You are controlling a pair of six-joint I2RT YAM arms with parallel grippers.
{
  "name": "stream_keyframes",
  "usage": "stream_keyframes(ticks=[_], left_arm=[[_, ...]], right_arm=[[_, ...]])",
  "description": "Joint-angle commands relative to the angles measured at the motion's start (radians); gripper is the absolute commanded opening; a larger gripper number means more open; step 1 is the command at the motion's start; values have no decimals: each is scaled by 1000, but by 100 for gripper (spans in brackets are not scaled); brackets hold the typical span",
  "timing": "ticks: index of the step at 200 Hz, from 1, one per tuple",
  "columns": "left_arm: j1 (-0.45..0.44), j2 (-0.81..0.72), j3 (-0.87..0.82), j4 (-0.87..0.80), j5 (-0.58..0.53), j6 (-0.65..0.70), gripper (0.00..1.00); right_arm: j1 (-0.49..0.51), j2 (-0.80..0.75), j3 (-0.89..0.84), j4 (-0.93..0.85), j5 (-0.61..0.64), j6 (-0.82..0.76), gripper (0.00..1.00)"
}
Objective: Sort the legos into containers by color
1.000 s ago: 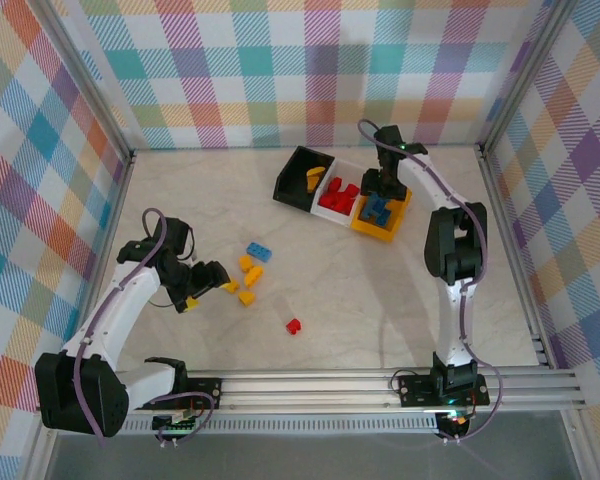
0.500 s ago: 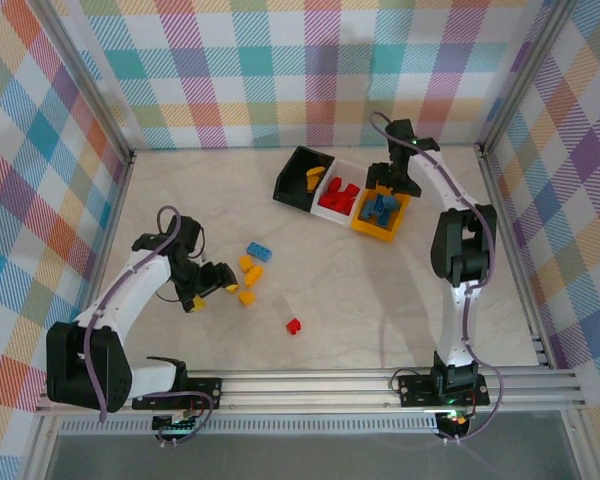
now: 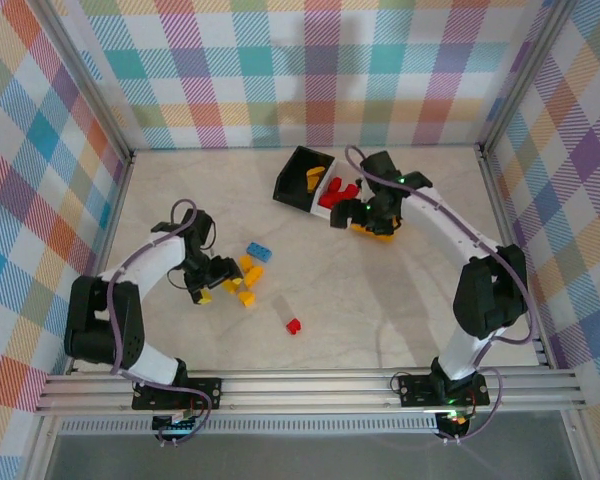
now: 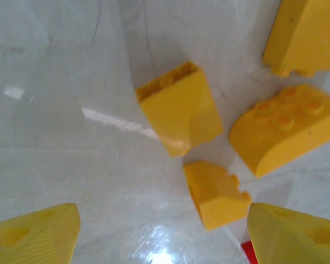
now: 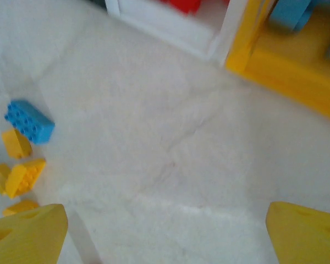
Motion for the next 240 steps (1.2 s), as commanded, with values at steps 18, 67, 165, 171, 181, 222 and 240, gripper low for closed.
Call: stream_keyframes(ticks=[18, 67, 165, 171, 181, 222, 240], left_arm=[[-19, 101, 81, 17, -53, -56, 79], [-29, 170, 100, 6, -89, -92, 76], [-65, 270, 125, 23, -90, -140, 61], [-65, 271, 124, 24, -91, -141, 58], [-66, 274, 122, 24, -91, -137, 53], [-65, 261, 124, 9, -106, -117, 43], [-65, 238, 129, -3, -116, -103, 40]], right_arm=[[-4, -52, -65, 8, -33, 34, 93], [-4, -59, -92, 34, -43, 40, 93], [-4, -117, -200, 81, -44, 48, 92], [-4, -122, -205, 83, -42, 50, 92], [-4, -132, -217, 85, -41, 53, 92], [-4, -166, -245, 87, -36, 60, 92], [-4, -179, -256, 88, -38, 65, 92]])
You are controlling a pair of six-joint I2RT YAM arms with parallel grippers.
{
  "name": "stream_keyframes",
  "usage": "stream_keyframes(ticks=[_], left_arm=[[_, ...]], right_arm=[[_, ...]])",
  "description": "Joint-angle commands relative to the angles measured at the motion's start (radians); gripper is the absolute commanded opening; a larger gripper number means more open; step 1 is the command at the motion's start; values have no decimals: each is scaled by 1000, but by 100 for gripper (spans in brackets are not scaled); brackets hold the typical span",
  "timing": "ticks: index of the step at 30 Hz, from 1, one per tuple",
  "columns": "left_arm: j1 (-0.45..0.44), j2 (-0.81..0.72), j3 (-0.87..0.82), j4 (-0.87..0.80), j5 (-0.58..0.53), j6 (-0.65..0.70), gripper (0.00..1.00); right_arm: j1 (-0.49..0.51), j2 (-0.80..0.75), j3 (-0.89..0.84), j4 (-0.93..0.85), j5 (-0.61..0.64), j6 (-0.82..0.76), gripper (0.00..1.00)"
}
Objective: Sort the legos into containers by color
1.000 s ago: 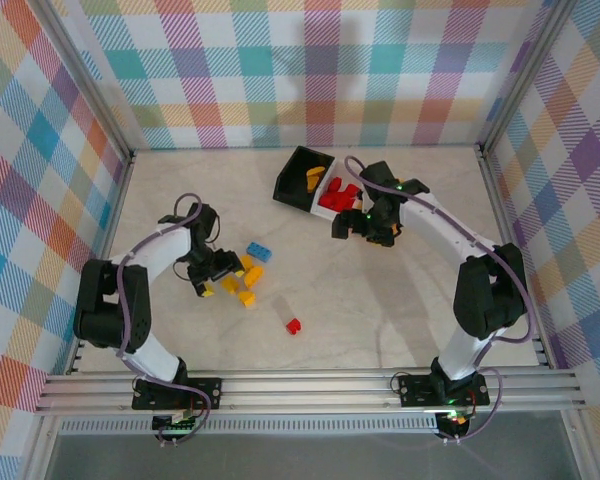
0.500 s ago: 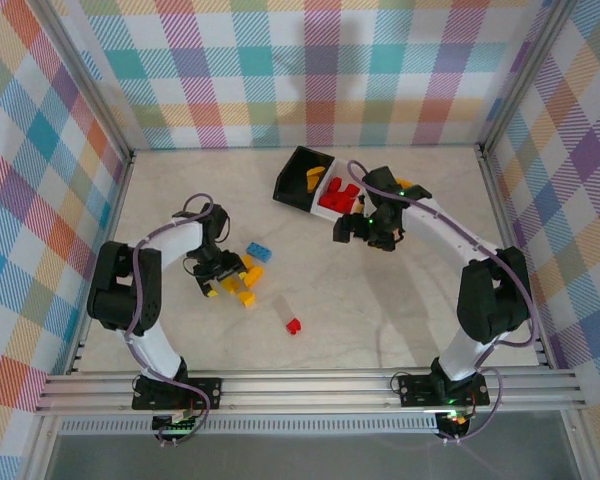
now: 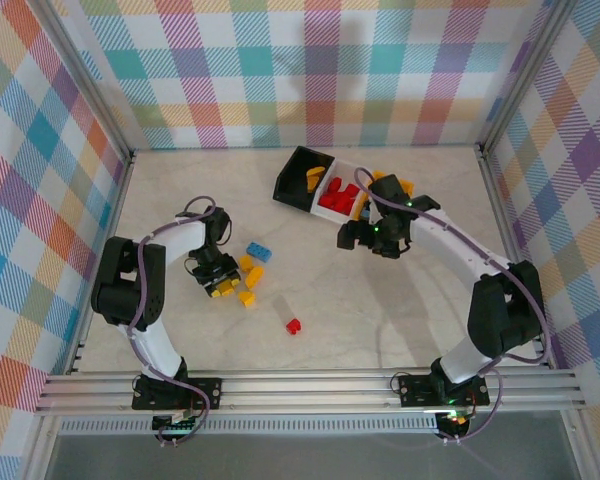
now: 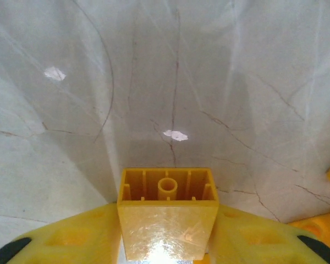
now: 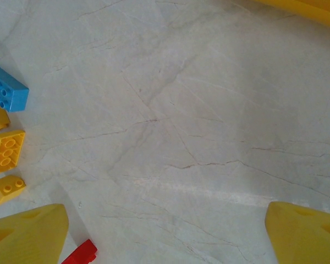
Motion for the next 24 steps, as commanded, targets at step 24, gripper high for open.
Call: stream_keyframes(ticks=[24], left_arm=[[-49, 253, 784, 110, 209, 79, 38]], right_arm=[[-3, -339, -193, -63, 9, 163, 92]])
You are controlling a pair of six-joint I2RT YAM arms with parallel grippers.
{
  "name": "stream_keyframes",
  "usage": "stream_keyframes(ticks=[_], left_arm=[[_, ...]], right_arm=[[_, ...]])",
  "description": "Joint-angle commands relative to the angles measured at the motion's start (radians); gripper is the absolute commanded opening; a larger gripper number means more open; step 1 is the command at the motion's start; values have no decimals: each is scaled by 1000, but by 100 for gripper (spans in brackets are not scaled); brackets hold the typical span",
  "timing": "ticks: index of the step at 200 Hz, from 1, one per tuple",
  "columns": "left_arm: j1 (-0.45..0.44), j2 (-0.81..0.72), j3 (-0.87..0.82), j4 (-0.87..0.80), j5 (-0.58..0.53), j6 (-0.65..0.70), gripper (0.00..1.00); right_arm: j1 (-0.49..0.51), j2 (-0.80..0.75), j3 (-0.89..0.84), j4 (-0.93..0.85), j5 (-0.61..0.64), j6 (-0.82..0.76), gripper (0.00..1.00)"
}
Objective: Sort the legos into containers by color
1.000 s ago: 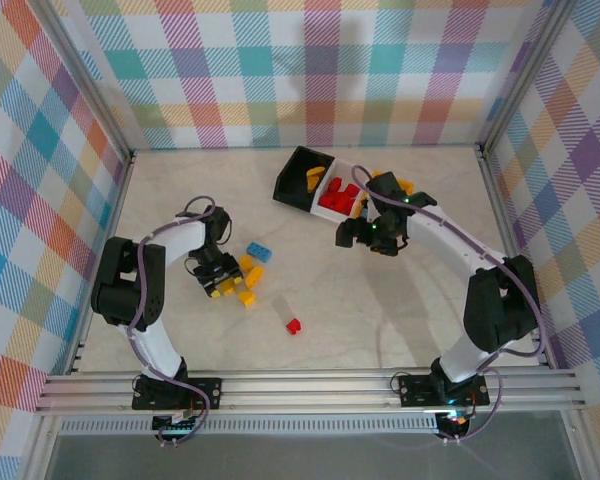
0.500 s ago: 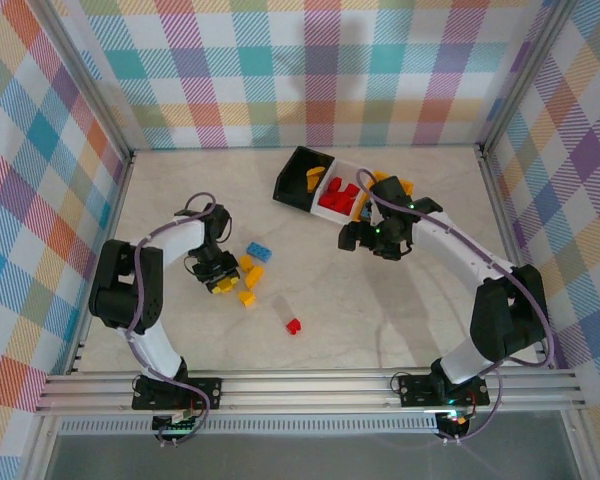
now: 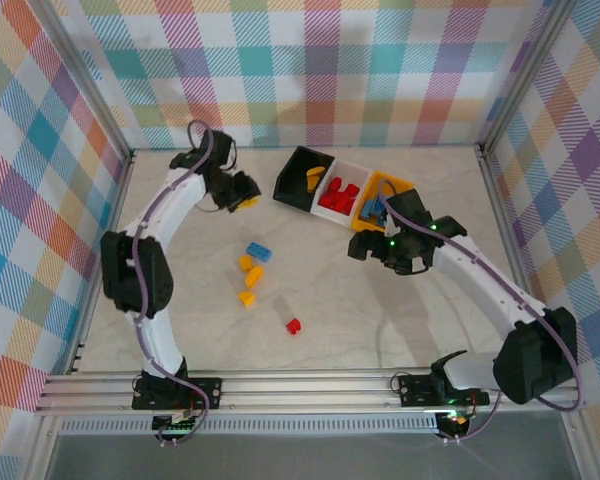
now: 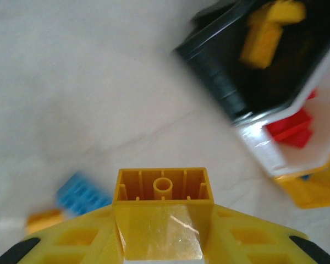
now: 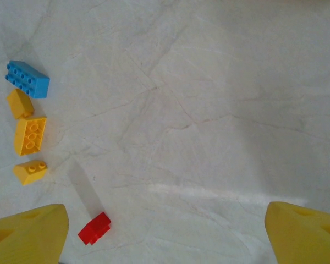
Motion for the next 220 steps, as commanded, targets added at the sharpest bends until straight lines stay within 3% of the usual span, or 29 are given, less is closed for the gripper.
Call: stream_keyframes(ticks=[1, 70, 91, 152, 184, 200, 220], left_arm=[[-32, 153, 162, 63, 80, -24, 38], [-91, 609, 787, 51, 161, -98, 40], [-99, 687, 886, 51, 165, -130, 48], [-101, 672, 890, 33, 173, -141, 57], [-114, 574, 871, -168, 104, -16, 61], [-124, 475, 764, -266, 29, 77, 64], [-131, 278, 484, -273, -55, 161, 66]], right_arm=[[-3, -86, -41, -47, 10, 64, 92], [-1, -325, -144, -153, 46, 185, 91], [-1, -370, -150, -193, 70, 199, 90], [-1, -374, -169, -178, 70, 180, 90], [2, -279, -147, -101, 27, 140, 90], [7, -225, -136, -57, 9, 122, 89], [17, -158, -117, -5, -20, 105, 90]])
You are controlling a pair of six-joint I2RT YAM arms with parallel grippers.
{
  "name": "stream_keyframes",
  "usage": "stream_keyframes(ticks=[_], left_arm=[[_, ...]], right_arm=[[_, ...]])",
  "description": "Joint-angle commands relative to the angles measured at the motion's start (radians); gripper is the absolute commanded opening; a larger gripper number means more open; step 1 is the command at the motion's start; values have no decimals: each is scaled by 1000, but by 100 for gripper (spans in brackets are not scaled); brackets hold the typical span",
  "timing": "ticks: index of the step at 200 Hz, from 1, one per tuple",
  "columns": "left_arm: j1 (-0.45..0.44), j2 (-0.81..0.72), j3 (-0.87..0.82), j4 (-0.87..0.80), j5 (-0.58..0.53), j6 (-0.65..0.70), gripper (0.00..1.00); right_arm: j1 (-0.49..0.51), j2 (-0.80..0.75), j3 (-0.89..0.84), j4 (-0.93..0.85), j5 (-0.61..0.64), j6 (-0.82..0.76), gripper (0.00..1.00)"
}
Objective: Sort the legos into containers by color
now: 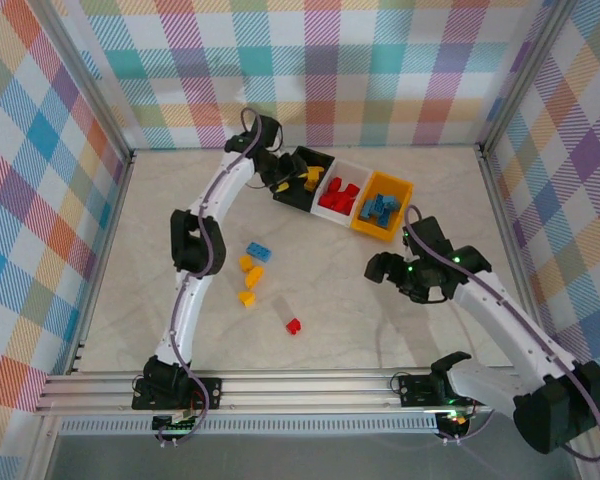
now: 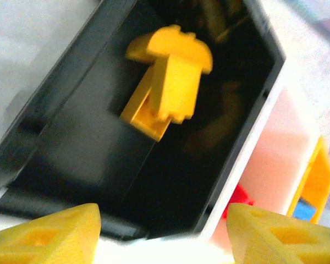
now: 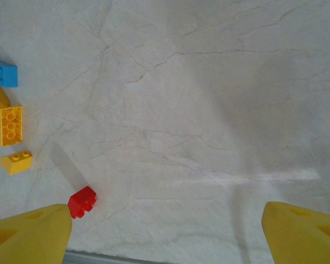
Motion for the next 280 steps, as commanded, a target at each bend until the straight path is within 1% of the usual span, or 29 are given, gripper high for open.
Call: stream_keyframes(ticks=[1, 15, 26, 52, 73, 95, 120, 148, 195, 224, 280], left_arm=[[-25, -299, -254, -136, -124, 157, 67], [-26, -447, -468, -111, -173, 182, 68], [-26, -546, -604, -106, -196, 203, 69], [-28, -729, -882, -78, -165, 291, 69], [-35, -822, -1045, -59, -152, 377, 68], [-47, -866, -1146, -42, -160, 445, 68], [-60, -867, -1217, -7, -170, 473, 67], [-62, -830, -1264, 37, -173, 475, 65], [-73, -751, -1250, 67, -206, 495, 62], [-72, -704, -1242, 76, -231, 504, 59], [-73, -653, -1224, 89, -234, 498, 52]], right_arm=[[14, 65, 40, 89, -55, -42, 90], [26, 113, 58, 121, -73, -51, 90], [40, 147, 71, 141, -81, -61, 90], [74, 230, 113, 169, -100, -80, 90], [103, 286, 148, 176, -105, -91, 90], [128, 326, 173, 183, -107, -93, 90], [144, 351, 184, 178, -102, -87, 90], [149, 319, 151, 180, -83, -59, 90], [149, 255, 101, 169, -50, -28, 90], [149, 246, 93, 171, -48, -10, 90], [148, 259, 99, 180, -48, 4, 90]])
